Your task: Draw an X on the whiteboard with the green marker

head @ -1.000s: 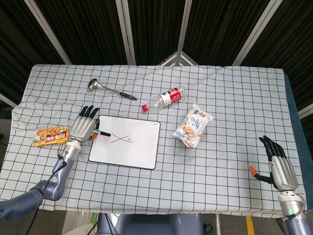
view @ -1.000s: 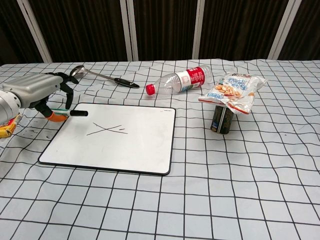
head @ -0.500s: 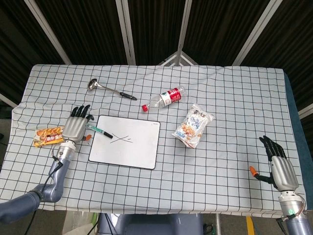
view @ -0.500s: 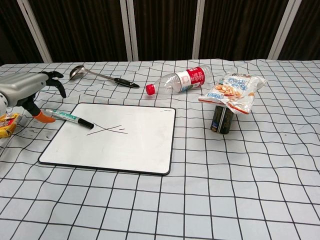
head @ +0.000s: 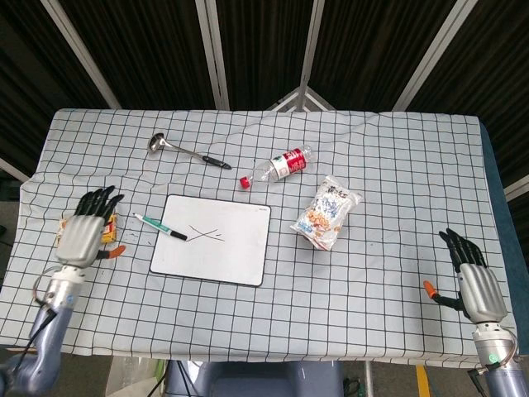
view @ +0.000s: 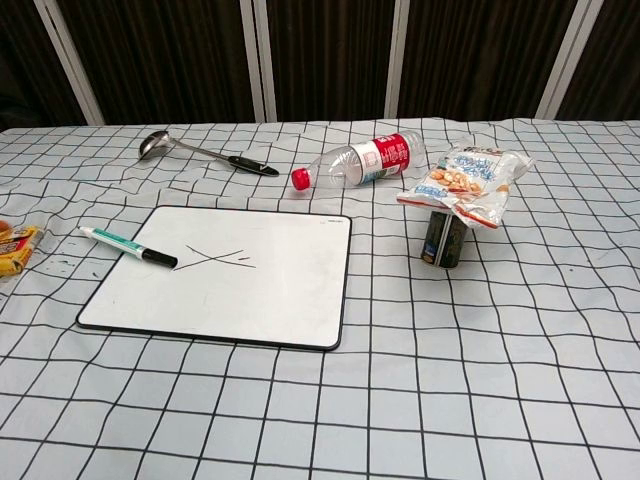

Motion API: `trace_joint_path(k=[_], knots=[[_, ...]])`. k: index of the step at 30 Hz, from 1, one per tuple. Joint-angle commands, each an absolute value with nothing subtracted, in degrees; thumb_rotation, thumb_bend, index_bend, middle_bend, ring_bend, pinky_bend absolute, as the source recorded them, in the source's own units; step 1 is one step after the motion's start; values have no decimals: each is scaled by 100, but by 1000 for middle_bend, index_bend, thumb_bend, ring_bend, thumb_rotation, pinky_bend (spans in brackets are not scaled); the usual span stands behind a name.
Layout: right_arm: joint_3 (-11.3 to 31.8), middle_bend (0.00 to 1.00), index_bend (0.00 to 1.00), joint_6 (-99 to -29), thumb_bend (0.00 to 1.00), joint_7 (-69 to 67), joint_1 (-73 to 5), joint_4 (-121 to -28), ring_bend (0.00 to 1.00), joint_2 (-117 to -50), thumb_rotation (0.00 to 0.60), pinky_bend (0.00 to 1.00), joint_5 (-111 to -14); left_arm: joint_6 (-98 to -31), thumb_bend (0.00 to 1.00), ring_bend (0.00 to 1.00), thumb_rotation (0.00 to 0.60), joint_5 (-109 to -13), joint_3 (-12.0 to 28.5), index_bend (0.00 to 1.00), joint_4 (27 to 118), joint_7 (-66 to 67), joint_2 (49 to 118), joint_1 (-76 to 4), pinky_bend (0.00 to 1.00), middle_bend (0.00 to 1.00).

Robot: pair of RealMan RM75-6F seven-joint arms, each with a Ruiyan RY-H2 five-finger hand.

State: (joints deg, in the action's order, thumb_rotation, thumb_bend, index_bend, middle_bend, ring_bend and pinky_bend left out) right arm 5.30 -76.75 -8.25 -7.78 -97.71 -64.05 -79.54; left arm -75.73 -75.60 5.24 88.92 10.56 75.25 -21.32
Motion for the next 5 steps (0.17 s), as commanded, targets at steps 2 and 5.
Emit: trace_joint_path(k=[2,5], knots=[[518,0,0,-7742,312,-689,-771,-9729,0,-6451,600,0,-8010,-8314,101,0,600,-8082,-103,0,9438,848,6773,-1371,0,0],[517,0,0,-7765,313,-638,-769,-9721,0,-6480,600,0,-8019,-8545,100,0,600,-8209,-220,0,9435,758,6586,-1163,0,0]])
